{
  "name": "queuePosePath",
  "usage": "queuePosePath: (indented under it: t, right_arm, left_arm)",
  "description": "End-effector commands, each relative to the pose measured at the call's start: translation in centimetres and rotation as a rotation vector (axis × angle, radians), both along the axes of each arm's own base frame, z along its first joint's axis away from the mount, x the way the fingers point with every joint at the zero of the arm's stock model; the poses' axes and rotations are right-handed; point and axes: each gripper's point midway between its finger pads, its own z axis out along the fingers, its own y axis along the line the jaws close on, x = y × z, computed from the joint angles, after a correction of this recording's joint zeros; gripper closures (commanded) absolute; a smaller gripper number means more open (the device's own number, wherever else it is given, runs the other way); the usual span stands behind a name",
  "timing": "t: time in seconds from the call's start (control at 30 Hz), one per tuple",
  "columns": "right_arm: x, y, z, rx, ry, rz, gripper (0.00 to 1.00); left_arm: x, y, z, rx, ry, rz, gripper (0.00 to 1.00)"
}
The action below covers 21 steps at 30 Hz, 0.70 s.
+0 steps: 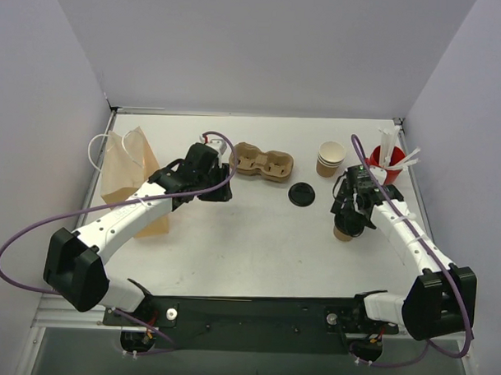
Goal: Pack the takeout coffee
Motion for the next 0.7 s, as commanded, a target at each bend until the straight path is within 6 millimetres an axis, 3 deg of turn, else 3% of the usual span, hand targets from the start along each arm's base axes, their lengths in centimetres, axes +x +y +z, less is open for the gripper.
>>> queuePosePath:
  t: [0.0, 0.13, 0.27, 0.4, 0.67]
  right_arm:
    - [-0.2, -1.8, -0.2, -0.002, -0.013, -0.061, 0.43]
    - [-0.5, -2.6, -0.5, -0.018, -0.007, -0.085, 0.40]
    - [-0.7, -2.6, -0.6, -0.012, -0.009, -0.087, 0.28]
    - [-0.8, -2.6, 0.1, -0.007, -0.023, -0.085, 0.16]
    - [-0.6, -2.7, 2.2, -0.010, -0.054, -0.088, 0.09]
  left_arm:
    - [0.5, -0.4, 1.9, -0.045, -0.065, -0.022, 0.50]
    - [0.5, -0.5, 2.0, -0.048, -0.069, -0.022, 0.50]
    - [0.6, -0.5, 1.9, -0.048, -0.069, -0.020, 0.50]
    - [0.6, -0.5, 2.0, -0.048, -0.070, -0.022, 0.50]
    - [0.7, -0.6, 2.1, -0.047, -0.073, -0.024, 0.50]
